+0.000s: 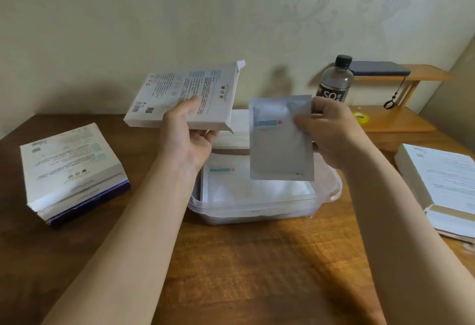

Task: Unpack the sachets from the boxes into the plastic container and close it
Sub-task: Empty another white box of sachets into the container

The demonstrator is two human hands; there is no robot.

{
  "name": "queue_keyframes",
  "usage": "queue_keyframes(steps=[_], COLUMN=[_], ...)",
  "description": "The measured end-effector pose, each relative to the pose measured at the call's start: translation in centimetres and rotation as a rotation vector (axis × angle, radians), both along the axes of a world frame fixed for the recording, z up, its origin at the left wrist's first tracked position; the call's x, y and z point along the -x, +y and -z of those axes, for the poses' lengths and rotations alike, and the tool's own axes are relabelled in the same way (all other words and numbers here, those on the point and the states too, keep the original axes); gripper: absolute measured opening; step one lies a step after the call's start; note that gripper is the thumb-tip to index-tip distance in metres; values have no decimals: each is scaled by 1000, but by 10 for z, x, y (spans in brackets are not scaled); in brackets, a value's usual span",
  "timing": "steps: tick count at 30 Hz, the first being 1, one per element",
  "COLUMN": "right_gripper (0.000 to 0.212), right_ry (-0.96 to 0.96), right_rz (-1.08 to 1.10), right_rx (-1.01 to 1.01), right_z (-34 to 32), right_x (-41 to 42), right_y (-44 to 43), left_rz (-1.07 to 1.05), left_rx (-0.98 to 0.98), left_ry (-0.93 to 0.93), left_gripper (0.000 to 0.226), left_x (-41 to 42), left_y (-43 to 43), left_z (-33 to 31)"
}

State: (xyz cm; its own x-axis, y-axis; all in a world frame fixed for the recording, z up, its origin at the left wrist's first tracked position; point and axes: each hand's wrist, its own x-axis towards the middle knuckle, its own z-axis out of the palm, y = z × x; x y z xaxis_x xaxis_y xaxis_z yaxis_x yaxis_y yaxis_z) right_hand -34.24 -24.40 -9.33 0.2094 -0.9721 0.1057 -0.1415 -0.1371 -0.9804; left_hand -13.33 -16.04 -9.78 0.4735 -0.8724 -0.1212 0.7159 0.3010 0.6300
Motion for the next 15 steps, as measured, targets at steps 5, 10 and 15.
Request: queue_keyframes(steps=[5, 10, 15], right_gripper=[18, 10, 7], right_ry=[209, 496, 868], right_rz=[24, 25, 42], right_rx=[-111, -66, 47], right_z=[11, 5, 1], right_x=[-9, -18, -24], right_y=[1, 5, 9], left_rz=[19, 50, 63], left_rx=[-4, -15, -20], left_ry=[-7, -37, -45], left_gripper=[21, 21, 22], left_x=[4, 3, 4], left_y=[1, -1, -3], left_z=[-2, -1, 1])
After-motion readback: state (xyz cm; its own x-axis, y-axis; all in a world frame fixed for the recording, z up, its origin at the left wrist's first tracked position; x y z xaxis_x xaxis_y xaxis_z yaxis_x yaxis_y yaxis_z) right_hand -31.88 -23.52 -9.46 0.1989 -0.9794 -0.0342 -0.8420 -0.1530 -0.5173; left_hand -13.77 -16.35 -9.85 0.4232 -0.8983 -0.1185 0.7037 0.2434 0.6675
